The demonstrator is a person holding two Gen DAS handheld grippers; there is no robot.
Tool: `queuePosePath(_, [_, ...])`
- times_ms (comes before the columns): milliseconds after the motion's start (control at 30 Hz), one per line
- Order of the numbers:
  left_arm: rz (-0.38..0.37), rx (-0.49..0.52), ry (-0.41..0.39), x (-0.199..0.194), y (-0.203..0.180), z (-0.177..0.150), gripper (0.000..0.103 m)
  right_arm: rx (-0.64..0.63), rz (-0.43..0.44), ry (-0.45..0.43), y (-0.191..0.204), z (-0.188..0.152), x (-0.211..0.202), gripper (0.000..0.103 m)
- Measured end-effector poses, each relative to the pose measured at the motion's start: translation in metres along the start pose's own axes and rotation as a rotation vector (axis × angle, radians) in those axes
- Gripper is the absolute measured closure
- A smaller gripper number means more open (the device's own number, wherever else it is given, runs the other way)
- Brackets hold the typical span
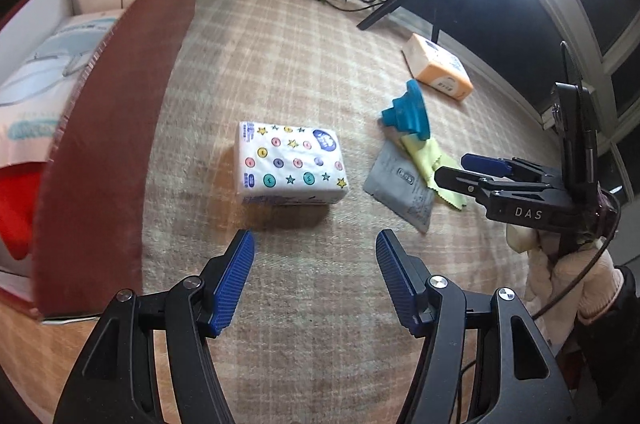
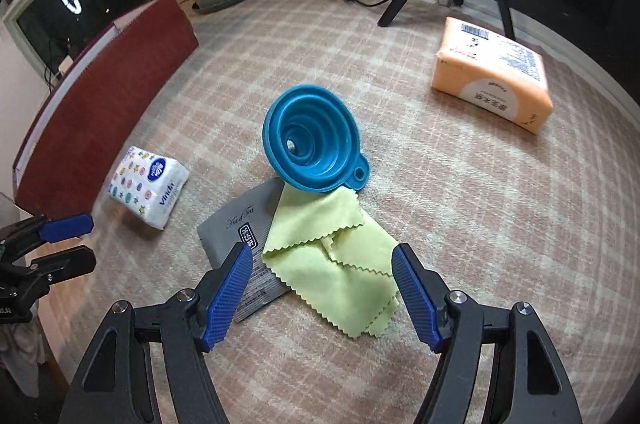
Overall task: Organize soft objects
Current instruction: 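Withdraw the left tool toward the dotted tissue pack while the right tool approaches the yellow-green cloth, then close the left tool on the dotted tissue pack while the right tool grasps the yellow-green cloth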
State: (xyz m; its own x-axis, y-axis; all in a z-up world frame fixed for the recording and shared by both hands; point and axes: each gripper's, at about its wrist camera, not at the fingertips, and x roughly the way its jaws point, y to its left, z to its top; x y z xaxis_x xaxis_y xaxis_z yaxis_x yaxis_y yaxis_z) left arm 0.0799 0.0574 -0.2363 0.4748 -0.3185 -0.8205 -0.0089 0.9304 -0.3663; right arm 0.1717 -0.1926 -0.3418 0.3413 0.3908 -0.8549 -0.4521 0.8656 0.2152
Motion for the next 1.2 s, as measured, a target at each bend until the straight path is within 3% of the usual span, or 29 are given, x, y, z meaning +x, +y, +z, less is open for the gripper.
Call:
queuePosePath(333, [-0.001,-0.046,0.01,0.024,0.008,0.008,0.04,0.005,-0.046,0.022,-0.018,0.006,0.017,0.035])
queuePosePath(800, [-0.003,-0.082,-0.014,0.05,0.001,0.044,0.04,0.027,-0.115,0.026,-0.048,0.006,0.018,0.035])
queuePosePath(1100, [0.029,-0.062,-0.023,0.059,-0.007,0.059,0.04,0.019,-0.003,-0.023,-0.033,0.009,0.005,0.035])
queuePosePath(1200, [0.05,-0.048,-0.023,0.062,-0.009,0.058,0.04,-0.011,-0.02,-0.015,-0.025,0.015,0.014,0.035])
